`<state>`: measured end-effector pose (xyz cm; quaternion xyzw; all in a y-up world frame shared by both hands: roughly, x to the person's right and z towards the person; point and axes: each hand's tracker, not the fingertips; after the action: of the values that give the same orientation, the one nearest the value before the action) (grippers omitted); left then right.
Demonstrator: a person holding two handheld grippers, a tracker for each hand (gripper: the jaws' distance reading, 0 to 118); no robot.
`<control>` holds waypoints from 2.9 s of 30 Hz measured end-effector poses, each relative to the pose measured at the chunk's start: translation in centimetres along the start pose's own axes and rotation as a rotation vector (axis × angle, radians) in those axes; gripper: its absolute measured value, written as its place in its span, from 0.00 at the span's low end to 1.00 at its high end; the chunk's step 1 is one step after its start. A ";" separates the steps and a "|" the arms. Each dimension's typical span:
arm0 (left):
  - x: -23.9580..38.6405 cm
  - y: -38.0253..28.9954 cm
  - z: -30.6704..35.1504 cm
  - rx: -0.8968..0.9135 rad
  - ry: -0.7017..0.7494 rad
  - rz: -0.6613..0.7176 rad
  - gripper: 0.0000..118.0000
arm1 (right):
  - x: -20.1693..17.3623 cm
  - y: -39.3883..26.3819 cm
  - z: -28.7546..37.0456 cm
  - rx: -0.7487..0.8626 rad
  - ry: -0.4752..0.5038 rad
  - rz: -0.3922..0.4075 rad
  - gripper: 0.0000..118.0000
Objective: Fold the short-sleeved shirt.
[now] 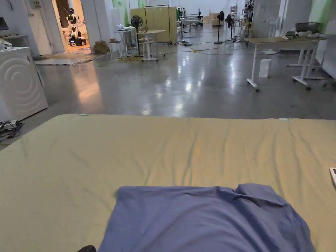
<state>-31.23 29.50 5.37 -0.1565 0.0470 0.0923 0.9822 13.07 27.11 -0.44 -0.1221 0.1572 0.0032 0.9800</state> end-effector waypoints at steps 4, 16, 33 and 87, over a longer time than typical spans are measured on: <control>-4.2 -1.1 -0.2 -0.047 0.121 -0.028 0.00 | 0.2 -1.0 -0.2 -0.049 -0.001 -0.019 0.00; -11.9 -10.6 -8.1 -0.325 0.069 0.025 0.62 | -0.1 -2.8 -1.7 -0.168 0.002 -0.078 0.00; -11.5 -14.1 -12.7 -0.445 0.023 0.002 0.14 | 0.6 -3.6 -1.2 -0.224 -0.043 -0.060 0.00; -9.3 -7.7 -14.9 -0.432 -0.027 -0.128 0.05 | 11.2 -7.8 -9.9 -0.397 -0.008 -0.219 0.04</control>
<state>-39.73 16.07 -5.29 -0.3645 0.0031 0.0397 0.9304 21.00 16.85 -11.15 -0.3291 0.1356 -0.0719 0.9317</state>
